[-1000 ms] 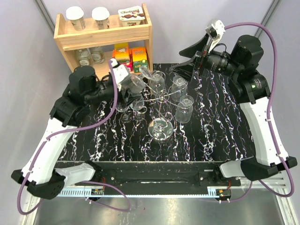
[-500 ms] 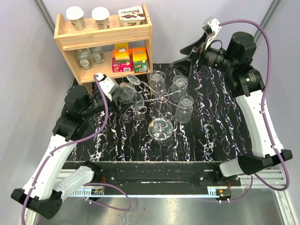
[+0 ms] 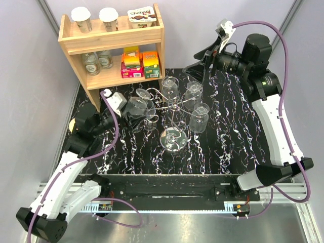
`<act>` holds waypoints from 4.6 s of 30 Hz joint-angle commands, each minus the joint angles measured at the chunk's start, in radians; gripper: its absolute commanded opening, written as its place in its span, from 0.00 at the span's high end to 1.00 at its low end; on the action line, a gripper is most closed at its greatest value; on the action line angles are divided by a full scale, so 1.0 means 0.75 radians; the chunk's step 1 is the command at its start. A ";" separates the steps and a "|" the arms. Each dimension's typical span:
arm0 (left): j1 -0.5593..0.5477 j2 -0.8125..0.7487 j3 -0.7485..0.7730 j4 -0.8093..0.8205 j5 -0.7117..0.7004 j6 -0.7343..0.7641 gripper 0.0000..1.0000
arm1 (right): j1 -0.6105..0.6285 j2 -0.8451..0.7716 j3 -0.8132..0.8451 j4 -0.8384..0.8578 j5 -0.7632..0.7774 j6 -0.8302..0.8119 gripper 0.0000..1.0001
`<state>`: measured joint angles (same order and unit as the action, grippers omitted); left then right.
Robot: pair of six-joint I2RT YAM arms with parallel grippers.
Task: Place the wine glass upside down on the wine glass rack
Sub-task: Turn the wine glass upside down at the wine rack.
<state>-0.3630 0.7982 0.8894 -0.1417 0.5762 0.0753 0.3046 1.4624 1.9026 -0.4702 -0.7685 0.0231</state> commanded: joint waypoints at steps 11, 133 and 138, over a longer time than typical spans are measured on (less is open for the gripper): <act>0.009 0.089 -0.190 0.626 0.207 -0.043 1.00 | -0.018 -0.027 -0.048 0.032 -0.025 -0.023 0.01; 0.001 0.801 -0.460 2.408 -0.093 -0.497 1.00 | -0.034 -0.074 -0.152 -0.085 -0.229 -0.127 0.01; -0.007 0.815 -0.462 2.410 -0.093 -0.475 1.00 | 0.005 -0.095 -0.185 -0.162 -0.272 -0.190 0.01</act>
<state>-0.3679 1.4319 0.5480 1.2877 0.5545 -0.2844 0.2852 1.4418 1.7706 -0.5385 -0.9123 -0.0772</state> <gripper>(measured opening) 0.732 0.993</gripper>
